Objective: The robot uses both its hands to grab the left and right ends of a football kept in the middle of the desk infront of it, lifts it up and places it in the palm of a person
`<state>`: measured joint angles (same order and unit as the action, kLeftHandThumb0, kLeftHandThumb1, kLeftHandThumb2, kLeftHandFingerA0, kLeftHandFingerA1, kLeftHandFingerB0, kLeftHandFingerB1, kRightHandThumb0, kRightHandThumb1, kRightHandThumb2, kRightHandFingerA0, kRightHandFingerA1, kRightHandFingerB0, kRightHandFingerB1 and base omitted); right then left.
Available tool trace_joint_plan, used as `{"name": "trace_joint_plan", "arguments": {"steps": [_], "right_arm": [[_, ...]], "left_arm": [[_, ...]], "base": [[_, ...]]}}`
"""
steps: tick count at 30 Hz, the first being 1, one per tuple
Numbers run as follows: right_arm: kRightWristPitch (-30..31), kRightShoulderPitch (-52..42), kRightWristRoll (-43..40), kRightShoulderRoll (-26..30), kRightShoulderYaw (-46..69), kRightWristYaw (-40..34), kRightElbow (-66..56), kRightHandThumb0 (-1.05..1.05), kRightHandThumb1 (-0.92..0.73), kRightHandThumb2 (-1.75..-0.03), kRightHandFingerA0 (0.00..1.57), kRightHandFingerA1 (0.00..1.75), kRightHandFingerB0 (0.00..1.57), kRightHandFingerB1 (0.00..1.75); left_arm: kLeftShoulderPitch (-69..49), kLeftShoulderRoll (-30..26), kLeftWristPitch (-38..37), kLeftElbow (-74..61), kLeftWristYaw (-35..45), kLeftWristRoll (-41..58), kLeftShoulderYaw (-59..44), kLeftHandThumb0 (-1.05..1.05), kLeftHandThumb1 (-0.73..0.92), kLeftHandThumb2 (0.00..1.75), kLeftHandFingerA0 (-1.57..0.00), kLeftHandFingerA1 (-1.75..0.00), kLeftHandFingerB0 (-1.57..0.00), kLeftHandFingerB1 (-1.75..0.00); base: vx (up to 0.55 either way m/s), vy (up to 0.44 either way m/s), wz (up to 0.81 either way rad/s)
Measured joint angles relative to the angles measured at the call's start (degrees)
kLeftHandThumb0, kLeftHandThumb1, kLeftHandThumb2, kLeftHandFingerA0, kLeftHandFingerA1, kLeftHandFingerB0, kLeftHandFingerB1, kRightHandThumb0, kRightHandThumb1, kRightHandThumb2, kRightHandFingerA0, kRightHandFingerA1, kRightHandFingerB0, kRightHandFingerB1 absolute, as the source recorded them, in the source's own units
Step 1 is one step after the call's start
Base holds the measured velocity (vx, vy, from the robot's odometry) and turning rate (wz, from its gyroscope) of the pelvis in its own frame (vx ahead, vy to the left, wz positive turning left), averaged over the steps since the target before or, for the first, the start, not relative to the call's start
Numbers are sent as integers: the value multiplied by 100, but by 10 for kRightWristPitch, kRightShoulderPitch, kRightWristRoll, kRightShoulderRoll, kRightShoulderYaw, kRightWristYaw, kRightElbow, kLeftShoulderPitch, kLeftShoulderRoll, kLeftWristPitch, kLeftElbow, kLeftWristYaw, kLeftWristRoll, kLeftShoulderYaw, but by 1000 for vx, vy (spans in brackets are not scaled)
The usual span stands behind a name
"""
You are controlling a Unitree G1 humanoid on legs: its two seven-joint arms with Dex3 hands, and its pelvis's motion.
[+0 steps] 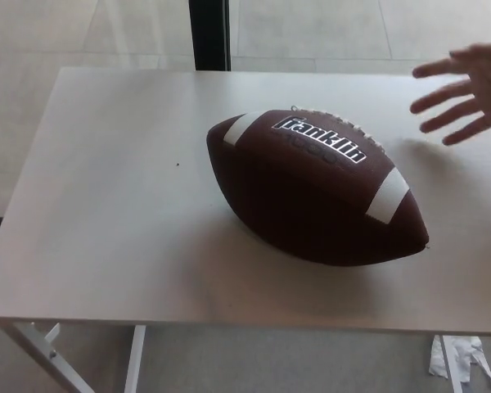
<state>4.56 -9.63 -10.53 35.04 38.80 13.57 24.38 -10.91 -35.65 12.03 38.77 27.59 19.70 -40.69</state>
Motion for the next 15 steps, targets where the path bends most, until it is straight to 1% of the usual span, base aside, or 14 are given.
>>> {"name": "trace_joint_plan", "arguments": {"steps": [1, 2, 3, 5, 6, 7, 8, 9, 10, 11, 12, 13, 14, 15], "right_arm": [[7, 8, -5, -1, 6, -3, -17, -87, -92, -74, 19, 52, 0, 12], [13, 14, -9, -1, 11, -6, -30, -91, -80, -117, 32, 70, 0, 9], [21, 23, -14, -2, 18, -10, -47, -95, -92, -77, 30, 51, 10, 21], [34, 50, -22, -9, 21, -19, -83, -95, -92, -77, 30, 51, 10, 21], [38, 59, -24, -12, 20, -22, -93, -100, -79, -88, 27, 47, 12, 29], [47, 77, -28, -18, 19, -28, -117, -96, -75, -114, 21, 54, 8, 39], [52, 92, -31, -23, 16, -33, -137, -96, -75, -114, 21, 54, 8, 39], [56, 102, -34, -28, 13, -36, -151, -94, -71, -112, 21, 60, 8, 47], [62, 115, -37, -36, 8, -40, -169, -96, -69, -110, 26, 63, 14, 54], [66, 125, -39, -44, 1, -42, -186, -101, -89, -67, 30, 61, 18, 50], [70, 132, -42, -52, -5, -44, -202, -95, -67, -108, 22, 54, 14, 49], [72, 137, -43, -58, -9, -45, -211, -95, -67, -108, 22, 54, 14, 49], [81, 147, -47, -74, -22, -50, -236, -97, -89, -68, 27, 42, 17, 32], [86, 152, -50, -87, -30, -54, -254, -90, -70, -110, 19, 49, 7, 38]], "left_arm": [[18, -12, 4, -10, -2, 3, -6, -93, 85, 66, -38, -94, -17, -67], [32, -22, 8, -18, -3, 6, -10, -96, 54, 102, -44, -72, -31, -67], [51, -35, 11, -28, -5, 9, -14, -102, 50, 100, -48, -70, -43, -67], [96, -51, 18, -46, -6, 14, -13, -102, 50, 100, -48, -70, -43, -67], [110, -55, 20, -53, -6, 15, -12, -100, 78, 64, -30, -60, -24, -55], [137, -61, 24, -72, -6, 18, -8, -92, 61, 103, -21, -57, -15, -52], [158, -65, 27, -93, -7, 19, -2, -92, 61, 103, -21, -57, -15, -52], [172, -66, 30, -109, -7, 20, 3, -87, 91, 68, -15, -44, -8, -34], [192, -66, 34, -131, -9, 20, 12, -77, 71, 115, -2, -48, -1, -37], [209, -66, 39, -154, -11, 21, 23, -81, 76, 115, -5, -47, -3, -35], [224, -65, 44, -173, -13, 21, 35, -80, 92, 77, -6, -40, -2, -29], [233, -64, 46, -184, -15, 20, 42, -80, 92, 77, -6, -40, -2, -29], [258, -59, 53, -210, -18, 19, 64, -80, 77, 117, -11, -53, 0, -38], [274, -54, 58, -226, -21, 18, 82, -82, 92, 77, -13, -45, -5, -31]], "base": [[0, 0, 0], [0, 0, 0], [0, 0, 0], [0, 0, 0], [0, 0, 0], [0, 0, 0], [0, 0, 0], [0, 0, 0], [0, 0, 0], [0, 0, 0], [0, 0, 0], [0, 0, 0], [0, 0, 0], [0, 0, 0]]}}
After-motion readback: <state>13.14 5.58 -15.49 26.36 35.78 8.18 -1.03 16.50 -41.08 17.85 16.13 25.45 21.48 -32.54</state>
